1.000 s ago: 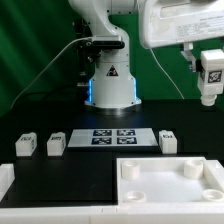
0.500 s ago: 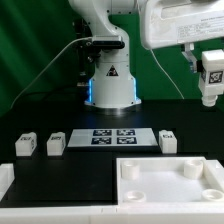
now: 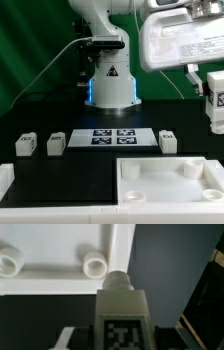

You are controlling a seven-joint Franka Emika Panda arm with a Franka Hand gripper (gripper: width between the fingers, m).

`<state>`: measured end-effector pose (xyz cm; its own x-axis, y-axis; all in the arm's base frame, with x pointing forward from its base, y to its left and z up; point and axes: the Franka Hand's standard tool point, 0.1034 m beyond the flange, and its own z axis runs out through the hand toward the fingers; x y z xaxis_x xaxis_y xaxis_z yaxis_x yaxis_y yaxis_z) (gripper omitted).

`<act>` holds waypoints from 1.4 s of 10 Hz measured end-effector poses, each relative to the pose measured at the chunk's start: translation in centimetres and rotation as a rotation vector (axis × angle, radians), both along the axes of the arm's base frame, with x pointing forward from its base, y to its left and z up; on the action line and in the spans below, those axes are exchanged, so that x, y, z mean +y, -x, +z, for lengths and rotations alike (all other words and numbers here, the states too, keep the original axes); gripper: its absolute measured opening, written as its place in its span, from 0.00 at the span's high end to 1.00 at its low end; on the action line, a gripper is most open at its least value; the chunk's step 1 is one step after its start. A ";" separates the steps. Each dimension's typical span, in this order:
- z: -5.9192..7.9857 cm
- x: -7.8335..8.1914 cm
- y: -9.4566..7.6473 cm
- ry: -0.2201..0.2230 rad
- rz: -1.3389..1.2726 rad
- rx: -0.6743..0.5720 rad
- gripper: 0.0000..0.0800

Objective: Assemble one leg

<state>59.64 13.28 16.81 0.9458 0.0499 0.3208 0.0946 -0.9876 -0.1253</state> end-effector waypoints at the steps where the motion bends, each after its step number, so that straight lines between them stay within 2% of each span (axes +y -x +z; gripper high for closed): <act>1: -0.4 0.2 -0.5 -0.007 -0.006 -0.010 0.64; 3: -0.8 1.0 -1.0 -0.010 -0.014 -0.022 0.64; 6: -0.9 0.9 -0.9 -0.009 -0.009 -0.021 0.64; 7: -1.3 1.0 -0.9 -0.003 0.000 -0.035 0.64; 8: -2.8 1.0 -0.3 0.014 0.019 -0.049 0.64; 9: -3.8 0.4 -0.4 0.031 0.021 -0.040 0.64; 11: -4.0 -0.6 -1.6 0.056 0.029 -0.047 0.64; 14: -5.8 -1.0 -1.8 0.061 0.041 -0.049 0.64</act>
Offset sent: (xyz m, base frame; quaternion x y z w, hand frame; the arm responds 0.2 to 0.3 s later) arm 0.0000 0.0000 0.0000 0.0000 0.0000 0.0000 1.0000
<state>61.39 12.29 11.04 0.9259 0.1089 0.3618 0.1395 -0.9884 -0.0596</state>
